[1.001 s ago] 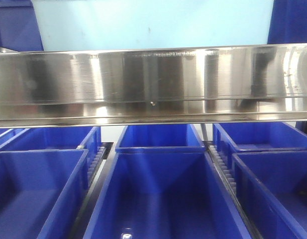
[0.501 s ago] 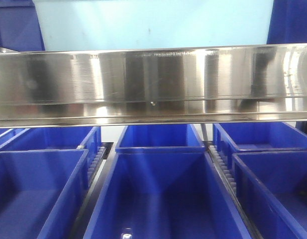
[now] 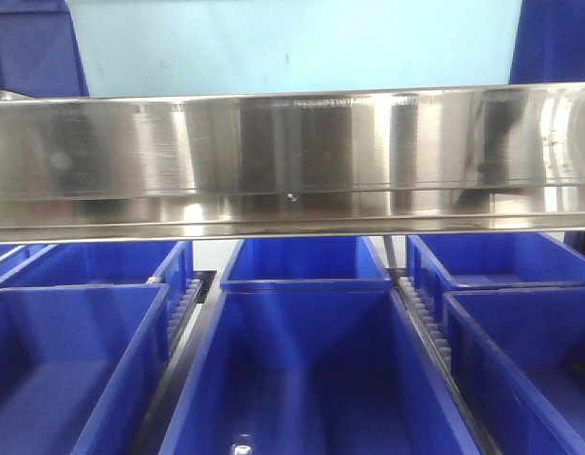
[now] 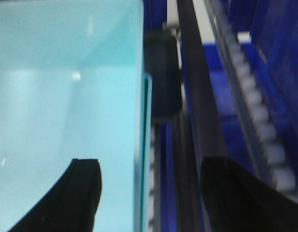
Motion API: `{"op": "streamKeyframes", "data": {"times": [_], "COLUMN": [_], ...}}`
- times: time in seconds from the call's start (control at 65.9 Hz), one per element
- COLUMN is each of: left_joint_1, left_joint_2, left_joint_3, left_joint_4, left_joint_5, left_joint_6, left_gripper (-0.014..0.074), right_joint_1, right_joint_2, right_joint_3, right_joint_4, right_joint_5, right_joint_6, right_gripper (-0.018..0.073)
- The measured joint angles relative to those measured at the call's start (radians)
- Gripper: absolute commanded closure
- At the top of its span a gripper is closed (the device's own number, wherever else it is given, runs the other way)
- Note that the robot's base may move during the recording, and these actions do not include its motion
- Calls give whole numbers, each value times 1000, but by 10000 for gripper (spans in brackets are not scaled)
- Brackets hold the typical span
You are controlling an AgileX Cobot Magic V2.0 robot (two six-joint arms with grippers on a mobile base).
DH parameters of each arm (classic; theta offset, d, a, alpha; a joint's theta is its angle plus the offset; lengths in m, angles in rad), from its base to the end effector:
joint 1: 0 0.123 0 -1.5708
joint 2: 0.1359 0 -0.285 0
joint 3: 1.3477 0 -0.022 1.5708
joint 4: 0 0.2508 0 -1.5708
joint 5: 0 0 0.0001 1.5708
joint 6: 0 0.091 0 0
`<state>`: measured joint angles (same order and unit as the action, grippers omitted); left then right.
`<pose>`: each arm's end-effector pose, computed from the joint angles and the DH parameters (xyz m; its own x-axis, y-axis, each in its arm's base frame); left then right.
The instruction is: Move two blue bins to right shelf middle
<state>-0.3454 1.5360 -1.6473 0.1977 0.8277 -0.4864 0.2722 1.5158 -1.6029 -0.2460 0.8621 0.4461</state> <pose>0.3277 -0.1039 0.4252 -0.5901 -0.1499 -0.7933 0.0223 0.9792 -0.2017 0.3283 0.0741 0.4164 -0.6111 0.1154 -0.7831 0.0483 0.9929 0.1087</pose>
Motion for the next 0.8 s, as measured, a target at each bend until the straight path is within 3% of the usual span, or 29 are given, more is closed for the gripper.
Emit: {"op": "streamKeyframes", "data": {"times": [0.137, 0.258, 0.425, 0.804], "left_joint_1": [47, 85, 99, 99], "left_joint_2": [56, 96, 136, 200], "left_joint_3": [-125, -172, -174, -174], "left_joint_4": [-142, -216, -245, -290], "left_joint_5": [187, 293, 383, 398], "left_joint_6": [83, 145, 178, 199], "left_gripper": [239, 239, 239, 239], "right_joint_1": [-8, -37, -81, -91], "right_joint_2": [50, 101, 149, 215], "right_joint_3": [-111, -167, -181, -183], "right_joint_4": [106, 207, 286, 376], "right_joint_5": [188, 309, 354, 365], "right_joint_6": [-71, -143, -189, -238], "right_gripper": [222, 222, 222, 222]}}
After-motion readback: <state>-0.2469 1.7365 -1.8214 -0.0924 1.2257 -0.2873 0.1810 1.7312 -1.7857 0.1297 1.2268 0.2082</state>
